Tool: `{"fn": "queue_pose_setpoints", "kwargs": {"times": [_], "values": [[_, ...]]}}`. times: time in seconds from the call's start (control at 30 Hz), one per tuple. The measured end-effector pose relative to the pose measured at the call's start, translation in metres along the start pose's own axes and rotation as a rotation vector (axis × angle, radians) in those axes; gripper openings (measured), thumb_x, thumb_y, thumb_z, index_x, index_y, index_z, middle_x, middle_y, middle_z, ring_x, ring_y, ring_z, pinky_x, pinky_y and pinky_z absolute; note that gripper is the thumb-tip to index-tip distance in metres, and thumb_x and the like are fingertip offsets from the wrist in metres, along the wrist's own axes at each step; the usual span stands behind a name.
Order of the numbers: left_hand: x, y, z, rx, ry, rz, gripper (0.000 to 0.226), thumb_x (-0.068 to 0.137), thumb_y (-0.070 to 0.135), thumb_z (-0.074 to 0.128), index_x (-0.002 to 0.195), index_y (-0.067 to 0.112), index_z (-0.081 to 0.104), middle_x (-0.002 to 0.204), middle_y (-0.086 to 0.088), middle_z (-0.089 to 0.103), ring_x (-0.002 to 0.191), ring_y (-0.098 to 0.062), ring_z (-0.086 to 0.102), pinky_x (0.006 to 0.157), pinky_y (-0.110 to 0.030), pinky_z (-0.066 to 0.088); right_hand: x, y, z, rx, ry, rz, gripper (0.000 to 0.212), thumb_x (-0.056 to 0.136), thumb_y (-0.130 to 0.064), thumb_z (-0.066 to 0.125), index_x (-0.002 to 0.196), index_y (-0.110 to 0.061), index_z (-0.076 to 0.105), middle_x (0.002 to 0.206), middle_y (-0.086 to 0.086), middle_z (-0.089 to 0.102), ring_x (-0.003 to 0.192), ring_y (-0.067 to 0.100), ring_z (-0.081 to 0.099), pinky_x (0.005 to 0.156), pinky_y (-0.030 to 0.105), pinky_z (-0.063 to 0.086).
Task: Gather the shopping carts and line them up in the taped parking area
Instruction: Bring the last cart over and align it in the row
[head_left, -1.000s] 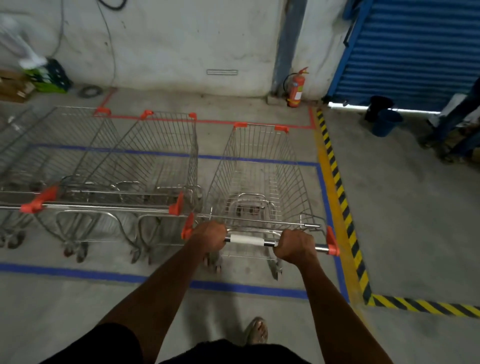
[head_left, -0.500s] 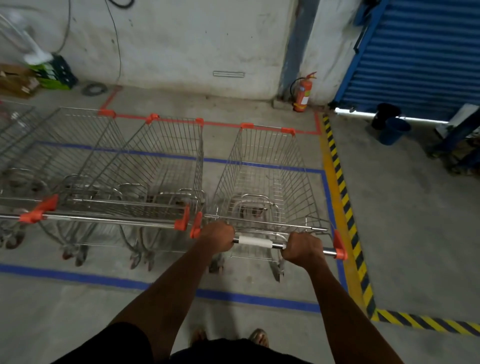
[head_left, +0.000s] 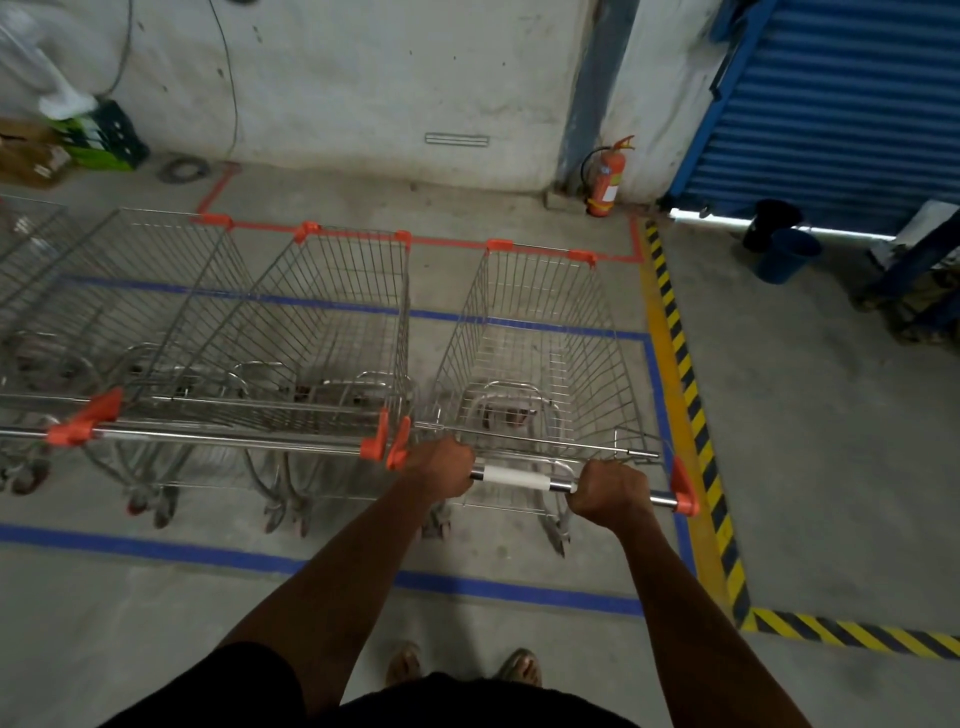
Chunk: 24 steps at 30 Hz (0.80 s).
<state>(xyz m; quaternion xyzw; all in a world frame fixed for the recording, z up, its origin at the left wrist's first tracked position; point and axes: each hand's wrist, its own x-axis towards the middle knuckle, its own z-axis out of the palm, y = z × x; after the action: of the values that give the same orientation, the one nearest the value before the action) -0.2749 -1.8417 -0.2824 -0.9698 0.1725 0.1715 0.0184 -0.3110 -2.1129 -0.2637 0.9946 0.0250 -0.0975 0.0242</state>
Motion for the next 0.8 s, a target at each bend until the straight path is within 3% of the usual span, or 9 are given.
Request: {"fn": "queue_pose_setpoints", "kwargs": {"times": [0.23,0.4,0.63,0.8], "values": [[-0.012,-0.002,0.006,0.068,0.025,0.000,0.027,0.088,0.035,0.062,0.107,0.017,0.069,0.099,-0.006,0.071,0.092,-0.028,0.071,0.075,-0.036,0.056,-0.015,-0.009,0.005,-0.003,-0.021,0.015,0.046,0.081,-0.060,0.052,0.094,-0.019,0.069,0.093,0.003,0.073,0.089,0.025,0.072,0.075,0.034,0.054],[-0.022,0.006,0.006,0.066,0.022,-0.006,0.026,0.090,0.035,0.062,0.107,0.017,0.069,0.098,-0.007,0.070,0.090,-0.028,0.070,0.073,-0.036,0.055,-0.027,-0.007,0.010,0.059,0.022,0.006,0.061,0.072,-0.061,0.031,0.084,-0.014,0.068,0.082,0.007,0.072,0.079,0.031,0.072,0.069,0.035,0.052],[-0.031,0.013,0.010,0.063,-0.001,0.014,0.027,0.091,0.037,0.063,0.108,0.018,0.069,0.095,-0.007,0.070,0.085,-0.027,0.070,0.073,-0.035,0.056,-0.036,0.001,0.014,-0.002,-0.013,0.008,0.051,0.078,-0.062,0.042,0.092,-0.019,0.067,0.091,0.001,0.072,0.087,0.023,0.071,0.074,0.032,0.052],[-0.035,0.012,0.009,0.039,0.023,0.033,0.027,0.090,0.040,0.062,0.106,0.020,0.068,0.094,-0.004,0.070,0.083,-0.025,0.069,0.069,-0.035,0.053,-0.037,0.000,0.022,0.075,0.037,0.011,0.056,0.069,-0.062,0.036,0.063,-0.013,0.064,0.060,0.007,0.066,0.055,0.032,0.068,0.056,0.035,0.052]]}}
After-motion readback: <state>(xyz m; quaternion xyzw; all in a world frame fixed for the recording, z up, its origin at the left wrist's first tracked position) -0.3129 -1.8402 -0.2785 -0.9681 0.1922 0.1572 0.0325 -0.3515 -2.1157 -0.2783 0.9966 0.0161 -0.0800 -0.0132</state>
